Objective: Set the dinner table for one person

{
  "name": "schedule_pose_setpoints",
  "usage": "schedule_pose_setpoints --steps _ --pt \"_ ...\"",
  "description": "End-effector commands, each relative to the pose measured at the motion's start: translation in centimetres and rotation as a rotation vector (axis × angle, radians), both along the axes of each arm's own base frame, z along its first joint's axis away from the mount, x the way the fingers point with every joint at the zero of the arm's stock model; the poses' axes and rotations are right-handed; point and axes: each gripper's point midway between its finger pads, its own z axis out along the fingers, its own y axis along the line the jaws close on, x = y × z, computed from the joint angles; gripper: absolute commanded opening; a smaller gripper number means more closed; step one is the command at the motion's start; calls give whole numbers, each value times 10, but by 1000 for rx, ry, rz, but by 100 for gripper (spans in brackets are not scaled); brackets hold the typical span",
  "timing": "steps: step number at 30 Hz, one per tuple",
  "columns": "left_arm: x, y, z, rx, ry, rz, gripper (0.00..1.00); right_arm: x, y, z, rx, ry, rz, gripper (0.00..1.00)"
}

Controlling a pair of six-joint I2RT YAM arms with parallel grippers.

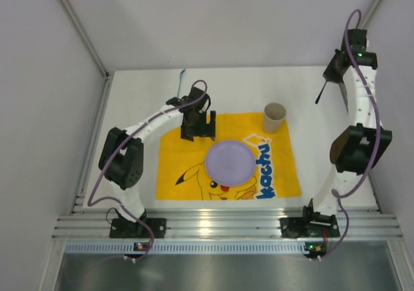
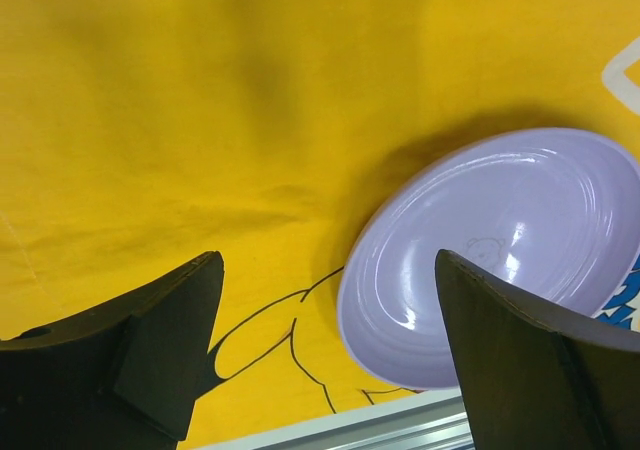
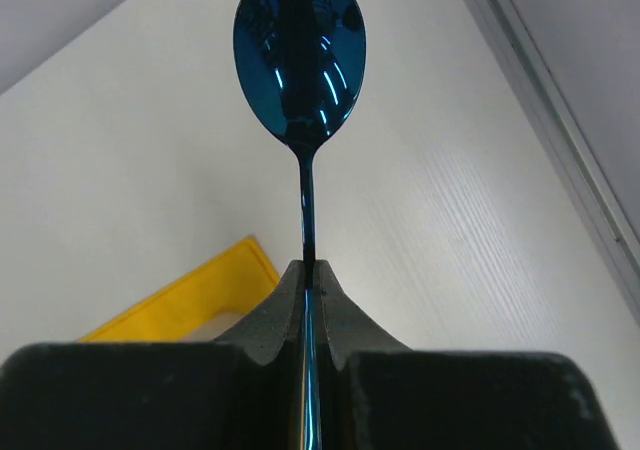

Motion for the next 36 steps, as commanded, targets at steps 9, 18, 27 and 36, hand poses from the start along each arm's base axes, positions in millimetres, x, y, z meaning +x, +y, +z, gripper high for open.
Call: schedule_pose_setpoints --steps 9,18,27,36 --pt "42 43 27 22 -98 135 95 -156 144 50 150 -77 362 0" --pt "80 86 44 22 -174 256 95 -270 196 -53 336 50 447 0" --pt "93 92 57 -41 -200 285 94 -254 220 -137 400 104 481 0" --pt "109 109 67 -39 -228 340 94 -217 229 -173 357 158 485 0"
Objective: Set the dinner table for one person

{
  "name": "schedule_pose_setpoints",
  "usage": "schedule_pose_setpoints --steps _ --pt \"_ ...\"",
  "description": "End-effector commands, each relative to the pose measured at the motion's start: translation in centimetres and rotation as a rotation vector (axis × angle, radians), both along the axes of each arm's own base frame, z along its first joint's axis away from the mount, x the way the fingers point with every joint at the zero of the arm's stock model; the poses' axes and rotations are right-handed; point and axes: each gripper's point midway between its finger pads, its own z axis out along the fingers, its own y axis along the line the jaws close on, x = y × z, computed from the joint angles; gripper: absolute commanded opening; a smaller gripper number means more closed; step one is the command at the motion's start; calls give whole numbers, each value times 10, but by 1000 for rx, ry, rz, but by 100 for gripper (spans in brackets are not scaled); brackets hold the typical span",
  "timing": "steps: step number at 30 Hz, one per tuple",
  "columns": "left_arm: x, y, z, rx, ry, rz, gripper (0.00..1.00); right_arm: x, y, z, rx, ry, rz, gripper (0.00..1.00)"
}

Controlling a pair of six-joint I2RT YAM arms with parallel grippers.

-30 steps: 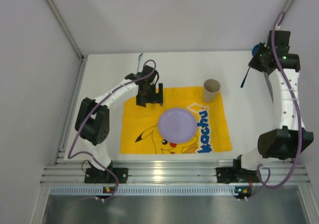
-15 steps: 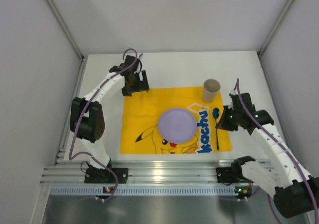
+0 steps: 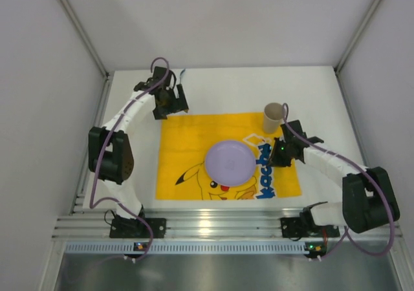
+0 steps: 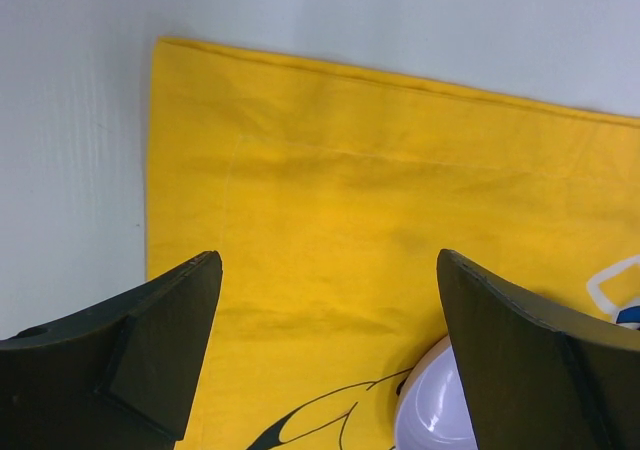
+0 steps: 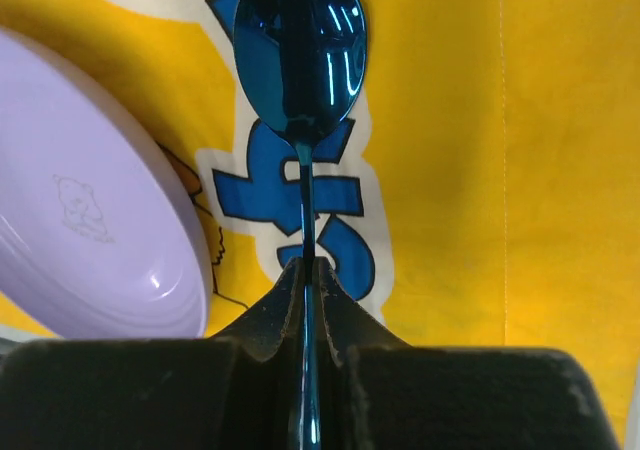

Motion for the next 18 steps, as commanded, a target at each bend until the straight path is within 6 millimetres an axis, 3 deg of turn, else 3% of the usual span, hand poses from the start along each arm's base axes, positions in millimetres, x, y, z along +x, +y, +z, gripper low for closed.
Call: schedule_pose_setpoints --steps 1,2,3,6,8,9,11,18 --pt "22 4 27 -14 -95 25 94 39 10 15 1 -128 8 0" --pt "25 7 26 -6 -100 37 94 38 8 13 -18 -111 15 0" --pt "29 8 27 -7 -107 45 94 37 6 8 -32 -90 14 7" --pt "43 13 25 -15 -125 78 93 32 4 4 -52 -62 29 38" --pt "53 13 21 -9 -134 81 93 29 2 10 -61 -51 44 44" --pt "64 16 29 -5 -160 91 93 29 2 18 -62 -62 48 46" --pt "78 21 17 13 -151 91 93 27 -1 36 -75 -69 57 47" --pt "166 30 -10 5 -196 107 88 13 -17 129 -106 -243 80 50"
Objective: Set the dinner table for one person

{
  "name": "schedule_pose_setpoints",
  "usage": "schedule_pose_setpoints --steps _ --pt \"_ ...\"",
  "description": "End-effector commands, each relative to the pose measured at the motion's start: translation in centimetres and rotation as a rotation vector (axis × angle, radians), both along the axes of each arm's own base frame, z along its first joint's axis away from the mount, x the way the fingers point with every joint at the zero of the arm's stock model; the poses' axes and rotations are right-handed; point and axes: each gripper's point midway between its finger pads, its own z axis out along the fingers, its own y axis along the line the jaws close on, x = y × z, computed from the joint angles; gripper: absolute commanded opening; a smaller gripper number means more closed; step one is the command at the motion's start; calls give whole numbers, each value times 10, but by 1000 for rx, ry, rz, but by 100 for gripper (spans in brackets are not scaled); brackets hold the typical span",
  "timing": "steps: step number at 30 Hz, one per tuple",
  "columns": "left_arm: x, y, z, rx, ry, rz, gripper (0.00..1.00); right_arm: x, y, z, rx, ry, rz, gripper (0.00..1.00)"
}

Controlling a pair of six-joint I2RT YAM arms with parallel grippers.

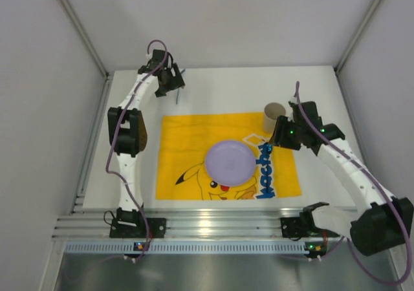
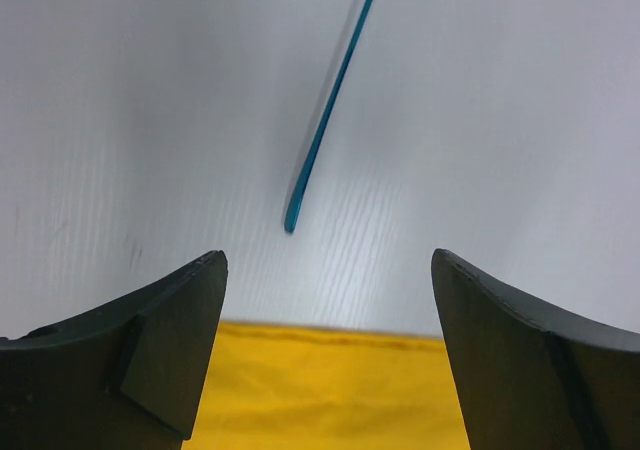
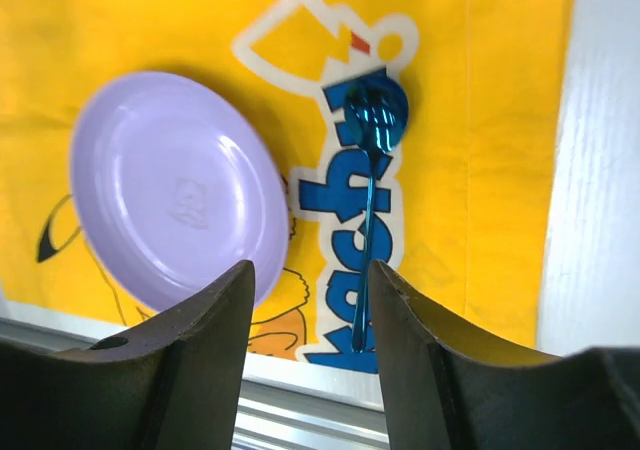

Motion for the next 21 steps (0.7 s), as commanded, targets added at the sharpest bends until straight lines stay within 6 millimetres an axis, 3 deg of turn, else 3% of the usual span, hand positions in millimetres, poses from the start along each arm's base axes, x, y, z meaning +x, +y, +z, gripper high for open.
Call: schedule_pose_setpoints --steps 1,5,10,17,21 --pt "45 6 -3 15 -79 8 88 -13 -14 52 -55 -104 19 50" --pt "79 1 -15 -7 -147 15 87 -26 -31 61 -124 -102 -2 51" --pt "95 -7 -35 -44 -167 9 82 -28 -41 59 -162 -90 -28 50" --pt "96 1 -56 6 -129 24 47 -19 -44 51 -173 -65 -35 49" --pt "89 8 -72 61 -86 16 39 -11 -41 47 -165 -48 -26 49"
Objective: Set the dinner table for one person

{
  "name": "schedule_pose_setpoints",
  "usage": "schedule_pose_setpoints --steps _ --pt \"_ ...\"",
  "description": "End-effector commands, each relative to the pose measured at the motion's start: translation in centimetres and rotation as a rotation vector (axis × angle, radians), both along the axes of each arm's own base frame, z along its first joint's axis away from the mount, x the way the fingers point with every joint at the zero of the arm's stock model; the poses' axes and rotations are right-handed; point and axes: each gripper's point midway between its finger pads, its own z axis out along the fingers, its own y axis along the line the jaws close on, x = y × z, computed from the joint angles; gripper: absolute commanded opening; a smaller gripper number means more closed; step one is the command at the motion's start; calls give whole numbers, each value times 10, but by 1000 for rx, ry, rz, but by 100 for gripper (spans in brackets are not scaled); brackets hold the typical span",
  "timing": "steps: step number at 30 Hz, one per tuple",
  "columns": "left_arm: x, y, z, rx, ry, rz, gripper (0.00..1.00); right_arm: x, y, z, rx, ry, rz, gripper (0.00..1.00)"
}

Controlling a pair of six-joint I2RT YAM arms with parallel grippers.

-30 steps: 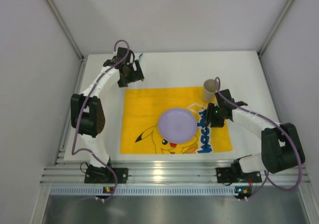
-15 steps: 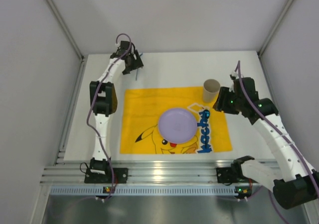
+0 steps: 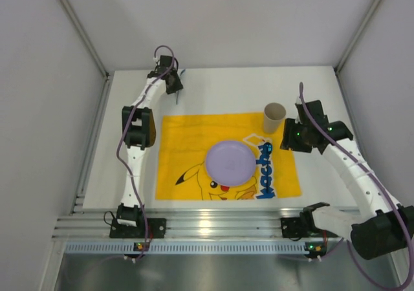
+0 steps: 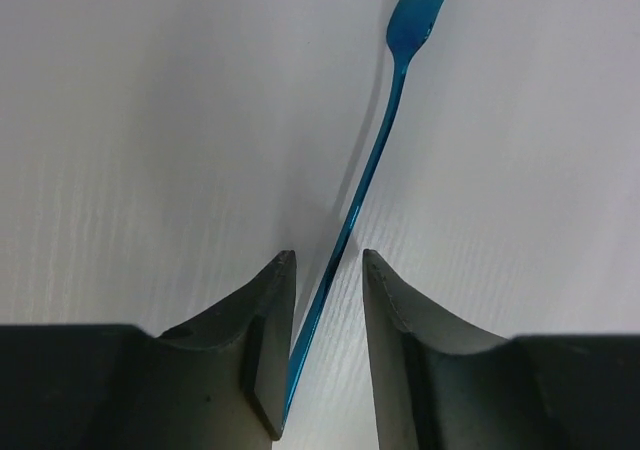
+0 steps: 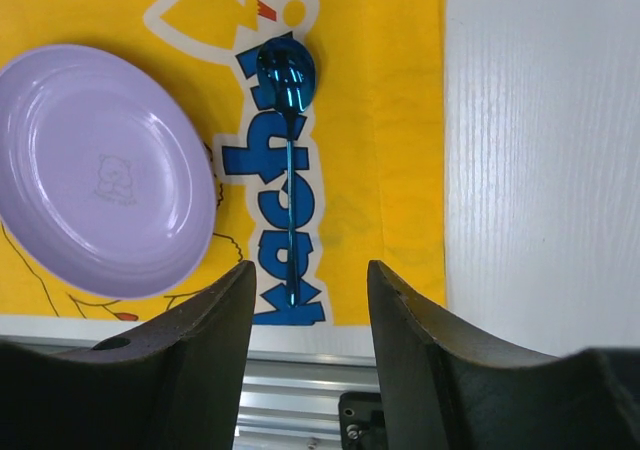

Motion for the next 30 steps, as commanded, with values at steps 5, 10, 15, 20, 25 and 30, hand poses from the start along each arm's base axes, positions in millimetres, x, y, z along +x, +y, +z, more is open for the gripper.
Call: schedule_pose_setpoints --steps 5,10,15,20,25,30 --pt "-13 23 -25 136 82 15 25 20 1 10 11 -31 9 49" --pt "-20 24 -37 143 122 9 0 24 3 12 21 -36 10 47" --pt "-7 15 -1 68 33 -29 0 30 5 18 25 -54 12 46" --pt "1 1 80 -230 -146 -128 0 45 15 30 65 -73 31 45" --pt "-41 -42 152 -538 -287 -379 0 67 22 52 74 -115 56 43" --pt "-136 -59 153 -684 -218 -468 0 86 31 55 85 -111 81 41"
